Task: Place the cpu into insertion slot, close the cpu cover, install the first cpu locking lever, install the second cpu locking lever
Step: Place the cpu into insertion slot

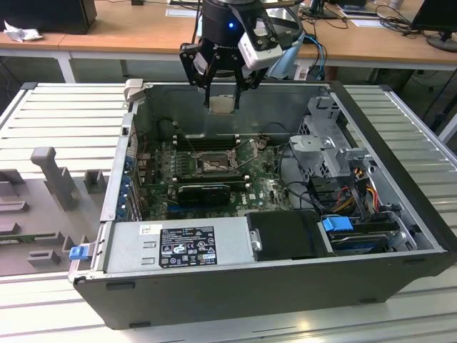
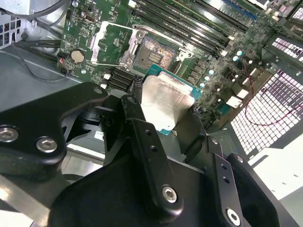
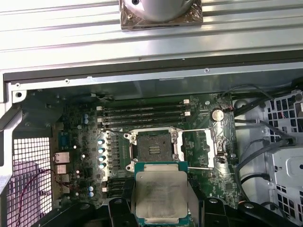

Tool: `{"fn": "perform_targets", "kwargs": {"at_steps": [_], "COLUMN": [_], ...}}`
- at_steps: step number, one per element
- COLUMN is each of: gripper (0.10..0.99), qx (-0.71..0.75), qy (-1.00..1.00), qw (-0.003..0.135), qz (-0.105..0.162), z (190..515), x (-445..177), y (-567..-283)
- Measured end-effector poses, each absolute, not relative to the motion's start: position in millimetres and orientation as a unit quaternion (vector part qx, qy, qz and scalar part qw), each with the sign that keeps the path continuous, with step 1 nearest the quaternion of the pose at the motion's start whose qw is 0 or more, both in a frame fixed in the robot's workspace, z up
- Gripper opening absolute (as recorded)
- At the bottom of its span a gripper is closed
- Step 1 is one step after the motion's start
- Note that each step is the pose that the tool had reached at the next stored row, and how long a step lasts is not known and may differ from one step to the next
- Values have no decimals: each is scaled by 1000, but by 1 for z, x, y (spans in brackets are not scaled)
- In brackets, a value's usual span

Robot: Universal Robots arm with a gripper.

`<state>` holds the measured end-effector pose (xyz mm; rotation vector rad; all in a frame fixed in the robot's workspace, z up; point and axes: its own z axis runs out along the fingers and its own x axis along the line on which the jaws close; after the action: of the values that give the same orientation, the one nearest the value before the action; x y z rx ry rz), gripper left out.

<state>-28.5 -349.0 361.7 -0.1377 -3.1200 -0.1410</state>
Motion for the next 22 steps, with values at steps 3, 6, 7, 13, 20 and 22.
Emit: {"fn": "perform_targets", "kwargs": {"at_steps": [3, 6, 7, 13, 20, 22], "gripper": [529, 529, 529, 529, 529, 529], "qx": [-45, -47, -47, -50, -58, -65], "qy": [-998, -998, -998, -998, -997, -997], "qw": [8, 8, 8, 7, 7, 7], "qz": [-45, -45, -45, -45, -45, -45], "z": [362, 362, 362, 362, 362, 362], "x": [-29, -29, -29, -29, -29, -29], "y": [-349, -349, -349, -349, -349, -349]}}
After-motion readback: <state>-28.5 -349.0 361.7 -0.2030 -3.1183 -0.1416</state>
